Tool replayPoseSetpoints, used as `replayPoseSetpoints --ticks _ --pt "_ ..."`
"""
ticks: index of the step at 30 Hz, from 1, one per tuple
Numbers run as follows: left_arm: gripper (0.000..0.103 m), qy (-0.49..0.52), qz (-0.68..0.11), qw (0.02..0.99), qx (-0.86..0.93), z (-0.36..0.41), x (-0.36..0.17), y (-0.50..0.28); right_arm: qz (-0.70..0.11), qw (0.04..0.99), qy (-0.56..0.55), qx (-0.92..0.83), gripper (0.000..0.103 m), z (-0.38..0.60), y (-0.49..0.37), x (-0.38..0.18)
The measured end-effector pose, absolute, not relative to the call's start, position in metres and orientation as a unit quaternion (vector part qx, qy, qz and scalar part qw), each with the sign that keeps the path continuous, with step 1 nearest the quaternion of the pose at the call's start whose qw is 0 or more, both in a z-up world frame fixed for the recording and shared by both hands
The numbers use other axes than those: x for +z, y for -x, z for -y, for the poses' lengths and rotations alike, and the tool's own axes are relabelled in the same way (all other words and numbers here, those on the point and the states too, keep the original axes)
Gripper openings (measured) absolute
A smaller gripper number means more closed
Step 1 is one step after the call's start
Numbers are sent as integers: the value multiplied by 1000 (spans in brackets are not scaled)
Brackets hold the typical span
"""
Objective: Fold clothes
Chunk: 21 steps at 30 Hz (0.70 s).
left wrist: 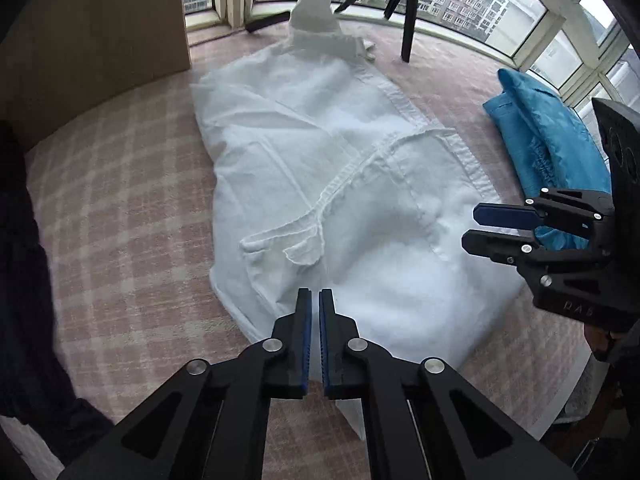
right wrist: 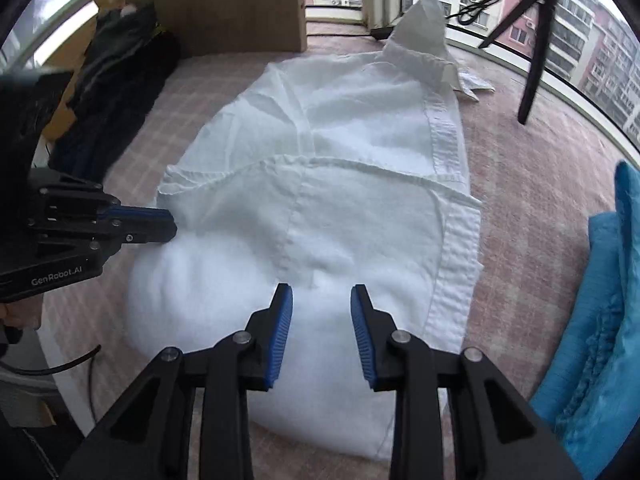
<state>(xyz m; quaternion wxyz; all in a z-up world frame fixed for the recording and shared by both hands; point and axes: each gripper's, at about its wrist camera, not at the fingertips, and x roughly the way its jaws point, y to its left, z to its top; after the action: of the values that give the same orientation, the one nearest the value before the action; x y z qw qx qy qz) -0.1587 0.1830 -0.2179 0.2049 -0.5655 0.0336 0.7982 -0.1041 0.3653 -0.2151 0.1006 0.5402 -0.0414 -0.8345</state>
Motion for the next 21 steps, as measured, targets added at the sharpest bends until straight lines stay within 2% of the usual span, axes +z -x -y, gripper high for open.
replayPoseSetpoints --ticks 4,8,10,13,15,17,18,19,20,21 --pt "6 549 6 280 788 -203 -203 130 97 136 -534 -829 15 -367 80 -208" --pt "11 581 -9 290 761 -235 -245 116 85 127 -563 -812 15 -350 71 -239" --pt "9 582 -9 286 761 -230 -266 114 90 124 -566 -810 11 -352 67 -253" --pt "1 569 -4 271 777 -203 -226 129 130 120 -569 -803 10 -364 65 -239" --pt "3 559 0 261 787 -186 -200 139 162 122 -551 -810 10 -375 60 -214" --pt "11 550 4 251 797 -168 -174 149 181 123 -517 -827 13 -388 53 -177" --pt "21 545 6 246 802 -159 -160 154 183 113 -501 -838 14 -395 53 -161" --pt "29 540 8 241 807 -151 -147 159 184 103 -485 -849 19 -401 53 -146" --pt "30 531 0 229 816 -142 -139 169 185 92 -469 -859 32 -408 54 -130" --pt "31 522 -7 218 824 -133 -131 178 187 82 -452 -869 40 -414 54 -115"
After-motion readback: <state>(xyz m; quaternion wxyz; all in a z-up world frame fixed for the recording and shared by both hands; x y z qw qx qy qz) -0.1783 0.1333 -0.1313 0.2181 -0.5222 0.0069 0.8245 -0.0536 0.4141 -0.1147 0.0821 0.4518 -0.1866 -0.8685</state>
